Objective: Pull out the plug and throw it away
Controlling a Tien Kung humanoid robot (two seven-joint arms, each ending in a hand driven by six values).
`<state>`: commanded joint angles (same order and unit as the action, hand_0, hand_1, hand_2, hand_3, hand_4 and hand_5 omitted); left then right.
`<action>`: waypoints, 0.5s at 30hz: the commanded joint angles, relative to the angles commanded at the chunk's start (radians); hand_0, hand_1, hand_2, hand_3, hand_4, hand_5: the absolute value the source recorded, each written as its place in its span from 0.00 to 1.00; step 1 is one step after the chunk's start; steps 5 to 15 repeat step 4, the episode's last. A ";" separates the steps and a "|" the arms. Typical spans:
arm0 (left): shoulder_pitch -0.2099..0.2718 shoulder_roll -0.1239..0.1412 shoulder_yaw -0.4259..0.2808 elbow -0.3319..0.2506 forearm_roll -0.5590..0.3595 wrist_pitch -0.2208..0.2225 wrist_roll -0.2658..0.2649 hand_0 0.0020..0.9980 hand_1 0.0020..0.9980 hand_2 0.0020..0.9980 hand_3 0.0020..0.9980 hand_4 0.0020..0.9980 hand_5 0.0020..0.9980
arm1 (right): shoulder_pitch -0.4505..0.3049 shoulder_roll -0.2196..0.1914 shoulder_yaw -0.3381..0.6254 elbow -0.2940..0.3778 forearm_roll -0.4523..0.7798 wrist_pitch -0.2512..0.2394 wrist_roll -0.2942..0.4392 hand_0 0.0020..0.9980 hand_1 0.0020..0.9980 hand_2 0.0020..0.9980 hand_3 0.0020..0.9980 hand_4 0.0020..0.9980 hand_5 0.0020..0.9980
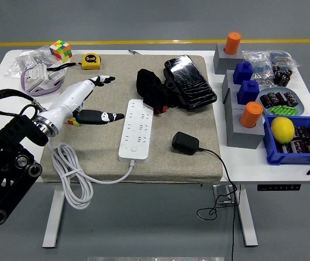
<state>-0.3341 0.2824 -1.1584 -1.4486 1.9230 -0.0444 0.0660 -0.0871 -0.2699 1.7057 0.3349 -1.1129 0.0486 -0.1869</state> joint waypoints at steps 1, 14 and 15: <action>0.001 0.000 -0.001 0.000 0.000 0.000 0.000 0.86 0.87 0.91 0.91 1.00 0.49 | 0.000 0.000 0.000 0.001 0.001 0.000 0.000 0.57 0.66 0.66 0.57 0.99 0.46; 0.003 -0.003 -0.005 -0.001 0.000 -0.001 0.000 0.86 0.87 0.91 0.91 1.00 0.49 | -0.002 0.000 0.000 0.001 0.000 -0.001 0.000 0.57 0.66 0.66 0.57 0.99 0.46; 0.003 -0.003 -0.005 -0.001 0.000 -0.001 0.000 0.86 0.87 0.91 0.91 1.00 0.49 | -0.002 0.000 0.000 0.001 0.000 -0.001 0.000 0.57 0.66 0.66 0.57 0.99 0.46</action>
